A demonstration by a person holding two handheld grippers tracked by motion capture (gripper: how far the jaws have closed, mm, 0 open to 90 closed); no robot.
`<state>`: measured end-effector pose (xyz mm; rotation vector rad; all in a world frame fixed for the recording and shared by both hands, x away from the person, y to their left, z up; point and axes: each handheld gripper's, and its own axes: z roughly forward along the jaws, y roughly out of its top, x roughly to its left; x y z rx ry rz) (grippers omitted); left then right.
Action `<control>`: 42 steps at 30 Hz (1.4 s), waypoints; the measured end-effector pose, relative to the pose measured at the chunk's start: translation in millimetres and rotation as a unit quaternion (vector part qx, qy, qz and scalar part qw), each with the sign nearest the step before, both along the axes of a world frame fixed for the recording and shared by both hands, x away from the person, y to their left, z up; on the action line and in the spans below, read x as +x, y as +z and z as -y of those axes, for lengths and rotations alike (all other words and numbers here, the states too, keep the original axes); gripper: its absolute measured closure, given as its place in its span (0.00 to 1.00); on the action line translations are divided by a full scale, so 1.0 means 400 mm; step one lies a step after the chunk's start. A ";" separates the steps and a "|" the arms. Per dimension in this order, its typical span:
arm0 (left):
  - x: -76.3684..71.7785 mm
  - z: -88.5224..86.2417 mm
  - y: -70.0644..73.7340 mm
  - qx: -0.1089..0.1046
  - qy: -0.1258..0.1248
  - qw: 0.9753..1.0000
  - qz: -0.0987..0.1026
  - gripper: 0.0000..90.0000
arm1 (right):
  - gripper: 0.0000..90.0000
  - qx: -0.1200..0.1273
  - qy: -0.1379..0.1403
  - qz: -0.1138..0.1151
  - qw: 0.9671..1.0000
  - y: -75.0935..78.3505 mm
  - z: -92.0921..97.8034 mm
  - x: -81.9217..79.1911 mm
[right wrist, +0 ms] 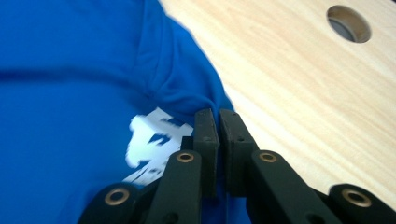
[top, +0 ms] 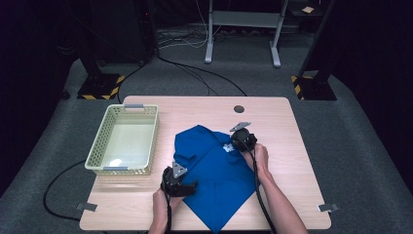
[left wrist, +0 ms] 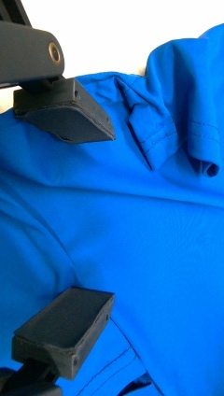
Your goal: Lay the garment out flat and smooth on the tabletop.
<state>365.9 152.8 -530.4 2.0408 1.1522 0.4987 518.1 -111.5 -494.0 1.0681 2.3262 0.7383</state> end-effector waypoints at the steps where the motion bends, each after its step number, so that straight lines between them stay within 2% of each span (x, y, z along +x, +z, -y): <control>1: 0.000 0.000 0.000 0.001 0.000 1.000 0.000 0.20 | 0.96 0.003 -0.002 0.001 1.000 0.003 0.002 0.006; 5: 0.000 0.000 0.000 0.000 -0.001 1.000 0.000 0.20 | 0.96 0.017 -0.013 0.004 1.000 0.013 0.006 0.030; 12: 0.000 0.000 0.000 0.000 -0.001 1.000 0.000 0.20 | 0.96 0.015 -0.034 0.009 0.999 0.018 0.009 0.075; 16: 0.000 0.000 0.000 0.000 -0.001 1.000 0.000 0.20 | 0.96 0.025 -0.051 0.007 0.998 0.017 0.015 0.098; 19: 0.000 0.000 0.000 0.000 -0.001 1.000 0.000 0.20 | 0.95 0.022 -0.063 0.016 0.998 0.013 0.020 0.110; 21: 0.000 0.000 0.000 0.000 -0.001 1.000 0.000 0.20 | 0.94 0.026 -0.076 0.008 0.997 0.008 0.026 0.122; 24: 0.000 0.000 0.000 0.000 -0.001 1.000 0.000 0.20 | 0.88 0.051 -0.103 0.003 0.993 0.008 0.044 0.138; 26: 0.000 0.000 0.000 0.000 -0.001 1.000 0.000 0.20 | 0.83 0.051 -0.117 0.008 0.992 0.008 0.052 0.141; 30: 0.000 0.000 0.000 0.000 -0.001 1.000 0.000 0.20 | 0.70 0.053 -0.135 -0.001 0.989 0.005 0.074 0.139; 34: 0.000 0.000 0.000 0.001 0.000 1.000 0.000 0.20 | 0.54 0.083 -0.152 0.003 0.985 0.016 0.106 0.128; 36: 0.000 0.000 0.000 0.000 0.000 1.000 0.000 0.20 | 0.53 0.099 -0.148 0.012 0.984 0.027 0.117 0.116; 38: 0.000 0.000 0.000 0.000 0.000 1.000 0.000 0.20 | 0.49 0.099 -0.142 0.009 0.985 0.034 0.117 0.106; 40: 0.000 0.000 0.000 0.001 -0.001 1.000 0.001 0.20 | 0.48 0.098 -0.123 0.000 0.988 0.036 0.108 0.095; 42: 0.000 0.000 0.000 0.000 0.000 1.000 0.000 0.20 | 0.44 0.083 -0.108 -0.014 0.991 0.029 0.085 0.089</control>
